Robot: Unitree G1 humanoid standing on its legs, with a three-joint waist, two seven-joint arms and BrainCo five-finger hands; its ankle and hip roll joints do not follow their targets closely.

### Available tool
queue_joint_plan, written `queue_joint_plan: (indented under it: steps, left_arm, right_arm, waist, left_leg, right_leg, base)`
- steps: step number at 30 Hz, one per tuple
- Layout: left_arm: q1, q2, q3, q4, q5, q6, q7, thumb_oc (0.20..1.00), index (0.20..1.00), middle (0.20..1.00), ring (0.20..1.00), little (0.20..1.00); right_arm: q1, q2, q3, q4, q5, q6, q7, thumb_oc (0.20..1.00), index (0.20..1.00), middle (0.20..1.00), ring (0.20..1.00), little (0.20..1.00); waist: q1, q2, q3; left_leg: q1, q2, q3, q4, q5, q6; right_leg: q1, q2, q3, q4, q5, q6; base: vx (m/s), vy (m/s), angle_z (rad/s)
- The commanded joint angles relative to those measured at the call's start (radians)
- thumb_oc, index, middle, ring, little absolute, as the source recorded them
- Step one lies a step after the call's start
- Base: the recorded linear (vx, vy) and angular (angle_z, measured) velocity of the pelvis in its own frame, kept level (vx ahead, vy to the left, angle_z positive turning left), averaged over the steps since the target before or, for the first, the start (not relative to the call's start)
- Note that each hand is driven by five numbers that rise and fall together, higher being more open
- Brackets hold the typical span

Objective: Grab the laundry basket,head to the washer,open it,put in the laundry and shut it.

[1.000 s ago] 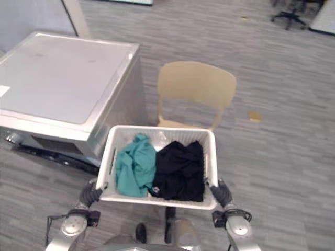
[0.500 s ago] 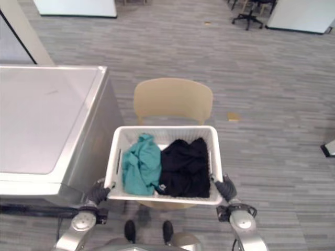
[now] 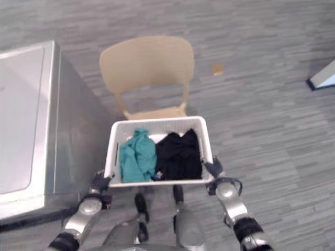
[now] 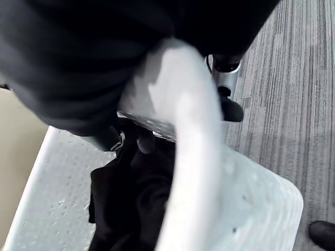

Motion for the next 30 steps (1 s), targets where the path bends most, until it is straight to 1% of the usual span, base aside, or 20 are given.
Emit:
queue_joint_plan:
  steps: [1,2,6,7,8,9,10,14,15,19,20,21,24,25,27,29,30]
  left_arm:
    - [-0.121,-0.02,-0.031,-0.02,-0.035,-0.12,0.037,0.2,0.2,0.2,0.2,0.2]
    - [-0.184,-0.02,-0.046,0.028,-0.03,-0.122,0.051,0.2,0.2,0.2,0.2,0.2]
    - [-0.248,-0.025,-0.068,0.072,-0.01,-0.124,0.076,0.2,0.2,0.2,0.2,0.2]
    - [-0.264,-0.028,-0.072,0.089,-0.011,-0.123,0.085,0.369,0.369,0.369,0.369,0.369]
    - [-0.289,-0.033,-0.078,0.108,-0.011,-0.125,0.098,0.683,0.683,0.683,0.683,0.683]
    - [-0.289,-0.033,-0.078,0.108,-0.011,-0.125,0.098,0.865,0.865,0.865,0.865,0.865]
    - [-0.329,-0.035,-0.084,0.135,-0.014,-0.131,0.115,1.0,1.0,1.0,1.0,1.0]
    - [-0.263,-0.01,-0.068,0.033,0.0,-0.136,0.108,1.0,1.0,1.0,1.0,1.0]
    - [-0.198,-0.001,-0.046,-0.032,-0.009,-0.14,0.097,1.0,1.0,1.0,1.0,1.0]
    - [-0.071,0.027,0.009,-0.158,-0.023,-0.15,0.059,1.0,1.0,1.0,1.0,1.0]
    - [0.007,0.057,0.052,-0.251,-0.019,-0.155,0.028,1.0,1.0,1.0,1.0,1.0]
    - [0.008,0.057,0.052,-0.252,-0.019,-0.154,0.028,1.0,1.0,1.0,1.0,1.0]
    - [0.072,0.066,0.094,-0.296,-0.037,-0.152,0.003,1.0,1.0,1.0,1.0,1.0]
    - [0.107,0.075,0.114,-0.317,-0.041,-0.146,-0.017,1.0,1.0,1.0,1.0,1.0]
    - [0.164,0.093,0.121,-0.338,-0.024,-0.135,-0.06,1.0,1.0,1.0,1.0,1.0]
    - [0.179,0.1,0.121,-0.334,-0.016,-0.132,-0.077,1.0,1.0,1.0,1.0,1.0]
    - [0.211,0.122,0.12,-0.326,0.013,-0.122,-0.12,1.0,1.0,1.0,1.0,1.0]
  right_arm:
    - [-0.095,0.049,0.082,-0.06,0.029,-0.077,-0.028,0.2,0.2,0.2,0.2,0.2]
    - [-0.148,0.048,0.094,-0.018,0.035,-0.078,-0.043,0.2,0.2,0.2,0.2,0.2]
    - [-0.197,0.063,0.117,0.029,0.047,-0.084,-0.061,0.2,0.2,0.2,0.2,0.2]
    - [-0.213,0.069,0.121,0.048,0.047,-0.085,-0.067,0.2,0.2,0.2,0.2,0.2]
    - [-0.233,0.075,0.131,0.072,0.047,-0.087,-0.075,0.388,0.388,0.388,0.388,0.388]
    - [-0.233,0.075,0.131,0.072,0.047,-0.087,-0.075,0.517,0.517,0.517,0.517,0.517]
    - [-0.27,0.083,0.144,0.107,0.041,-0.086,-0.093,1.0,1.0,1.0,1.0,1.0]
    - [-0.204,0.067,0.116,0.068,0.017,-0.085,-0.099,1.0,1.0,1.0,1.0,1.0]
    - [-0.136,0.058,0.084,0.027,0.007,-0.085,-0.101,1.0,1.0,1.0,1.0,1.0]
    - [-0.006,0.035,0.007,-0.062,-0.002,-0.091,-0.086,1.0,1.0,1.0,1.0,1.0]
    - [0.08,0.016,-0.055,-0.143,0.002,-0.105,-0.064,1.0,1.0,1.0,1.0,1.0]
    - [0.081,0.016,-0.055,-0.144,0.002,-0.105,-0.064,1.0,1.0,1.0,1.0,1.0]
    - [0.13,-0.002,-0.095,-0.188,-0.003,-0.113,-0.05,1.0,1.0,1.0,1.0,1.0]
    - [0.15,-0.014,-0.113,-0.205,-0.019,-0.11,-0.042,1.0,1.0,1.0,1.0,1.0]
    - [0.182,-0.031,-0.135,-0.224,-0.035,-0.108,-0.015,1.0,1.0,1.0,1.0,1.0]
    - [0.194,-0.035,-0.138,-0.221,-0.039,-0.107,-0.004,1.0,1.0,1.0,1.0,1.0]
    - [0.217,-0.047,-0.141,-0.218,-0.058,-0.102,0.025,1.0,1.0,1.0,1.0,1.0]
  waist:
    - [0.057,-0.05,0.011]
    - [0.06,-0.049,0.025]
    - [0.06,-0.05,0.039]
    - [0.059,-0.051,0.043]
    - [0.06,-0.054,0.049]
    - [0.06,-0.054,0.049]
    - [0.061,-0.058,0.062]
    - [0.061,-0.062,0.061]
    - [0.059,-0.063,0.053]
    - [0.06,-0.066,0.027]
    - [0.058,-0.069,0.01]
    - [0.058,-0.069,0.01]
    - [0.06,-0.07,-0.006]
    - [0.063,-0.07,-0.018]
    - [0.067,-0.068,-0.038]
    - [0.067,-0.068,-0.044]
    - [0.067,-0.067,-0.057]
  left_leg:
    - [-0.082,-0.005,-0.074,0.12,-0.118,-0.017]
    - [-0.13,-0.004,-0.083,0.143,-0.109,-0.021]
    - [-0.157,0.003,-0.098,0.154,-0.099,-0.027]
    - [-0.161,0.005,-0.1,0.155,-0.096,-0.029]
    - [-0.164,0.007,-0.102,0.153,-0.093,-0.033]
    - [-0.164,0.007,-0.102,0.153,-0.093,-0.033]
    - [-0.163,0.009,-0.106,0.15,-0.086,-0.037]
    - [-0.118,0.015,-0.11,0.128,-0.088,-0.041]
    - [-0.092,0.016,-0.11,0.122,-0.094,-0.04]
    - [-0.037,0.015,-0.111,0.113,-0.111,-0.038]
    - [-0.004,0.011,-0.112,0.11,-0.123,-0.035]
    - [-0.003,0.011,-0.112,0.11,-0.123,-0.035]
    - [0.028,0.009,-0.116,0.098,-0.126,-0.035]
    - [0.049,0.008,-0.117,0.087,-0.127,-0.033]
    - [0.081,0.004,-0.119,0.073,-0.127,-0.032]
    - [0.092,0.004,-0.119,0.065,-0.126,-0.032]
    - [0.113,0.004,-0.122,0.05,-0.125,-0.032]
  right_leg:
    - [-0.049,-0.05,-0.036,0.047,-0.072,0.052]
    - [-0.082,-0.054,-0.052,0.059,-0.072,0.047]
    - [-0.099,-0.055,-0.066,0.067,-0.076,0.044]
    - [-0.102,-0.055,-0.069,0.068,-0.076,0.044]
    - [-0.103,-0.057,-0.073,0.068,-0.077,0.045]
    - [-0.103,-0.057,-0.073,0.068,-0.077,0.045]
    - [-0.101,-0.056,-0.077,0.069,-0.077,0.045]
    - [-0.061,-0.053,-0.078,0.055,-0.083,0.044]
    - [-0.036,-0.052,-0.081,0.051,-0.086,0.044]
    - [0.021,-0.051,-0.082,0.042,-0.097,0.043]
    - [0.059,-0.047,-0.083,0.036,-0.107,0.043]
    - [0.059,-0.047,-0.083,0.036,-0.107,0.043]
    - [0.09,-0.045,-0.086,0.027,-0.113,0.044]
    - [0.113,-0.044,-0.087,0.016,-0.117,0.045]
    - [0.147,-0.044,-0.089,0.0,-0.121,0.048]
    - [0.158,-0.044,-0.091,-0.005,-0.122,0.049]
    - [0.178,-0.044,-0.092,-0.012,-0.124,0.053]
  base:
    - [-0.19,-0.109,0.18]
    - [-0.13,-0.074,0.1]
    - [-0.04,-0.052,0.19]
    - [-0.02,-0.057,0.09]
    - [-0.01,-0.043,0.02]
    - [-0.02,-0.057,0.05]
    - [0.0,-0.045,0.07]
    - [0.06,-0.022,0.1]
    - [0.1,-0.01,0.01]
    - [0.12,0.0,0.09]
    - [0.13,0.004,-0.01]
    - [0.12,0.005,-0.02]
    - [0.06,0.004,-0.01]
    - [0.08,0.006,0.02]
    - [0.08,0.02,0.04]
    - [0.04,0.013,0.03]
    - [0.05,0.013,0.04]
